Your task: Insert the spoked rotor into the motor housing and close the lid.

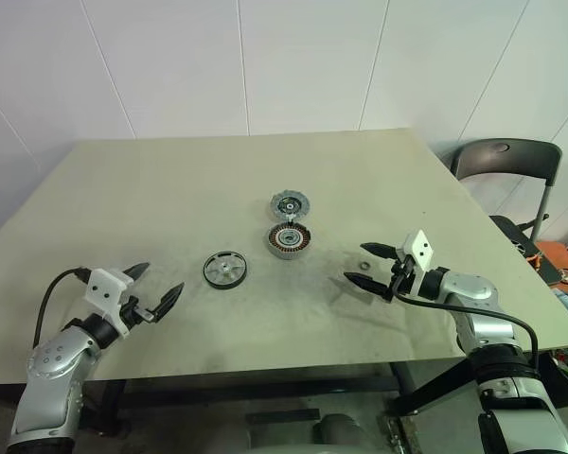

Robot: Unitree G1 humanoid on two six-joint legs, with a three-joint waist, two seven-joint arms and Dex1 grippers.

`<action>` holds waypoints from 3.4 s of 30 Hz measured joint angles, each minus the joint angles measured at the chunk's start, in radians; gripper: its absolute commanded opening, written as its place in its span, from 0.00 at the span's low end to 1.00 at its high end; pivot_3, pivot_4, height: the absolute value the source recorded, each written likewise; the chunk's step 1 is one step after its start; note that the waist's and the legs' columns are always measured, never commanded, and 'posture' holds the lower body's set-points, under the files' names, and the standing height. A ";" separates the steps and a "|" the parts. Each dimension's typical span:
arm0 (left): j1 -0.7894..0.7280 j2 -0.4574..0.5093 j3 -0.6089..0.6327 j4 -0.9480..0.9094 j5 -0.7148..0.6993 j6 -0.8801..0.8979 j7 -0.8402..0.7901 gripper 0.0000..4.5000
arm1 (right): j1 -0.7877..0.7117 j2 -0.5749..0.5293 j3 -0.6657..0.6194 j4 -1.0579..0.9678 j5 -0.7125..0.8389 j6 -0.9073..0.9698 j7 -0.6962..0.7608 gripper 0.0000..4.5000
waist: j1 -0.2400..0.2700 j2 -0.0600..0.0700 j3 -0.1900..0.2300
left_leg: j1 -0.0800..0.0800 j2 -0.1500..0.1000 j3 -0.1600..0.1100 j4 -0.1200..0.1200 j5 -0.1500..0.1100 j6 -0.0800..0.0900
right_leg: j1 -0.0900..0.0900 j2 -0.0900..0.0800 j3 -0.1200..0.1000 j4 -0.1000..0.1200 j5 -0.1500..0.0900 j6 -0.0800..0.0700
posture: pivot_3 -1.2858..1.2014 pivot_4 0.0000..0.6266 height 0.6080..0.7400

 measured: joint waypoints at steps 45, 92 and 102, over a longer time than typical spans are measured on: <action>-0.007 0.001 -0.001 0.004 0.001 -0.001 -0.011 0.99 | -0.020 0.000 0.043 -0.073 -0.015 0.060 -0.002 1.00 | 0.000 0.000 0.000 | 0.000 0.000 0.000 0.000 0.000 0.000 | 0.000 0.000 0.000 0.000 0.000 0.000 | 0.52 0.00 1.00; 0.037 0.006 -0.019 -0.099 -0.001 0.030 0.035 0.99 | -0.778 0.288 0.608 0.522 -0.523 0.282 0.025 1.00 | -0.017 0.001 0.001 | -0.003 -0.001 -0.002 -0.004 0.000 0.000 | -0.008 -0.003 -0.001 0.002 0.000 -0.001 | 0.52 0.00 1.00; 0.060 0.006 -0.018 -0.130 -0.001 0.042 0.055 0.99 | -0.795 0.329 0.581 0.617 -0.550 0.221 -0.023 1.00 | -0.041 0.002 0.001 | -0.003 0.000 -0.002 -0.004 0.000 0.000 | -0.009 -0.002 -0.001 0.004 0.000 -0.001 | 0.52 0.00 1.00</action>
